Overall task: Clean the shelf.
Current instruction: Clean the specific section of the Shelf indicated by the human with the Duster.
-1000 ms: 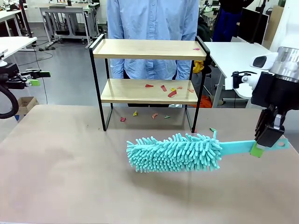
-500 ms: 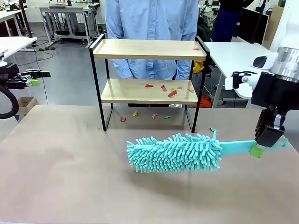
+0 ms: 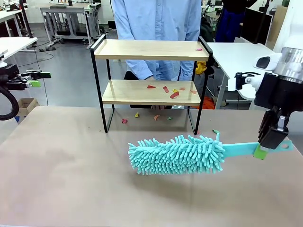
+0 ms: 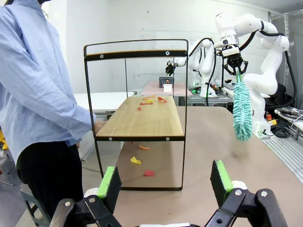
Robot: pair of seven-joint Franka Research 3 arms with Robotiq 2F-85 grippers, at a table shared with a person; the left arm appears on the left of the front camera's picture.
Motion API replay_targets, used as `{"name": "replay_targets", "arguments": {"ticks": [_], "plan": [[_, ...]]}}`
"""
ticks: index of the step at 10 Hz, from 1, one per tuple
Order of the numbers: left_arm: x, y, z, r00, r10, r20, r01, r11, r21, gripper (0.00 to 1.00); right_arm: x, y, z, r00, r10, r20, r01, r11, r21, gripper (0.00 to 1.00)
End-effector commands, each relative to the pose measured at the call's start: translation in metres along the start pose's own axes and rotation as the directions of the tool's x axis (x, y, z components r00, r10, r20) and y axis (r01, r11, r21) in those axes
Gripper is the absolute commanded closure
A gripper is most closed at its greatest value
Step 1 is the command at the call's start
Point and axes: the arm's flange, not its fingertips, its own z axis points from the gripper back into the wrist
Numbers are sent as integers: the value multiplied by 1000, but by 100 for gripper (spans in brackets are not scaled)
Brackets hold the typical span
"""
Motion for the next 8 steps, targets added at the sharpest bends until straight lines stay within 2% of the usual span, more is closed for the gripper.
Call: {"name": "replay_targets", "arguments": {"ticks": [1, 8], "plan": [[3, -2, 0, 1000, -7, 2, 7, 1000, 1, 0, 1, 0, 1, 1000, 3, 1, -3, 1000, -2, 87], [3, -2, 0, 1000, -7, 2, 7, 1000, 1, 0, 1, 0, 1, 1000, 3, 1, -3, 1000, -2, 87]]}}
